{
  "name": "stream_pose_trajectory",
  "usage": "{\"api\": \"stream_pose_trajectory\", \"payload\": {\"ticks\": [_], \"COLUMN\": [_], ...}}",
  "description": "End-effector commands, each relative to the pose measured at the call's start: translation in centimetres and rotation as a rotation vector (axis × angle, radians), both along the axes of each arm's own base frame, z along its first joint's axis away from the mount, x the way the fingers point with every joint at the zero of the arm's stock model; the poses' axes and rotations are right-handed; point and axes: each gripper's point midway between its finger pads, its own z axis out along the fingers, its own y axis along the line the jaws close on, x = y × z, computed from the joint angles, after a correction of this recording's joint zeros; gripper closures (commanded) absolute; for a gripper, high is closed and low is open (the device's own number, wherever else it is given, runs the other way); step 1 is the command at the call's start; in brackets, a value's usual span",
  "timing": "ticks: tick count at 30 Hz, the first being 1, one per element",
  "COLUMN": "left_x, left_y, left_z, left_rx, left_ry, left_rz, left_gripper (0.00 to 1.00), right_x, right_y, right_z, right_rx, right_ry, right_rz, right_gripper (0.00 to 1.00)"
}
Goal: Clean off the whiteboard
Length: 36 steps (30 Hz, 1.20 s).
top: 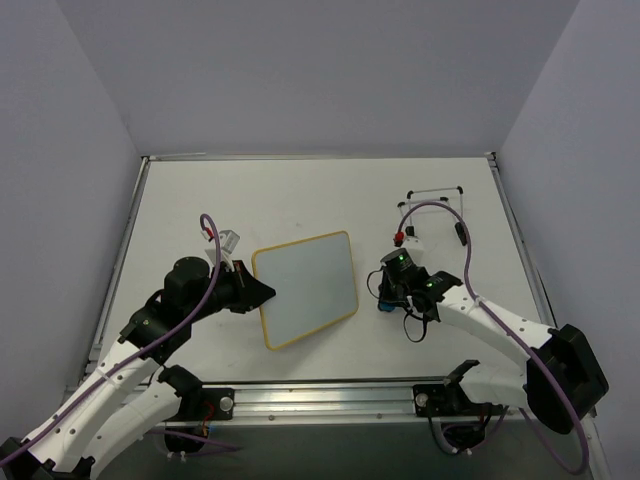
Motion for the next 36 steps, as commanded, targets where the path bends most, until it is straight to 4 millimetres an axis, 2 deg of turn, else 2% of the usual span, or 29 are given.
{"api": "stream_pose_trajectory", "payload": {"ticks": [1,5,12,15,18,19,21,24,26,30,34,36], "left_x": [0.9,1.0,0.8,0.8,0.8,0.8,0.8,0.9,1.0,1.5,2.2,2.6], "left_y": [-0.1,-0.1,0.3,0.5,0.4,0.4,0.4,0.4,0.4,0.3,-0.4,-0.4], "left_z": [3.2,3.2,3.2,3.2,3.1,3.1,3.3,3.4,3.5,4.5,6.9,7.8], "left_rx": [-0.037,-0.034,-0.025,-0.018,-0.017,-0.017,-0.021,-0.022,-0.020,-0.031,-0.069,-0.065], "left_ry": [-0.102,-0.105,-0.113,-0.113,-0.110,-0.110,-0.113,-0.117,-0.117,-0.136,-0.175,-0.199], "left_rz": [0.013,0.015,0.024,0.028,0.025,0.027,0.027,0.032,0.033,0.044,0.037,0.043], "left_gripper": [0.98,0.98,0.98,0.98,0.98,0.98,0.98,0.98,0.98,0.98,0.98,0.98], "right_x": [-0.3,-0.8,-1.1,-1.2,-1.4,-1.4,-1.5,-1.3,-1.3,-1.0,-0.4,-0.1], "right_y": [-0.7,-0.6,-0.4,-0.2,-0.2,-0.1,0.0,0.1,-0.1,0.1,-0.3,-1.2], "right_z": [-0.1,-1.6,-2.5,-2.4,-2.1,-1.8,-1.5,-0.2,0.7,3.0,7.1,9.2], "right_rx": [-0.095,-0.150,-0.181,-0.176,-0.173,-0.163,-0.151,-0.130,-0.130,-0.094,-0.060,-0.057], "right_ry": [0.035,0.085,0.114,0.109,0.102,0.095,0.091,0.061,0.047,0.000,-0.099,-0.165], "right_rz": [0.008,0.021,0.018,0.023,0.023,0.023,0.028,0.025,0.023,0.023,0.001,-0.030], "right_gripper": [1.00,1.00,0.99,0.89,0.68,0.57,0.52,0.50,0.43,0.39,0.36,0.36]}}
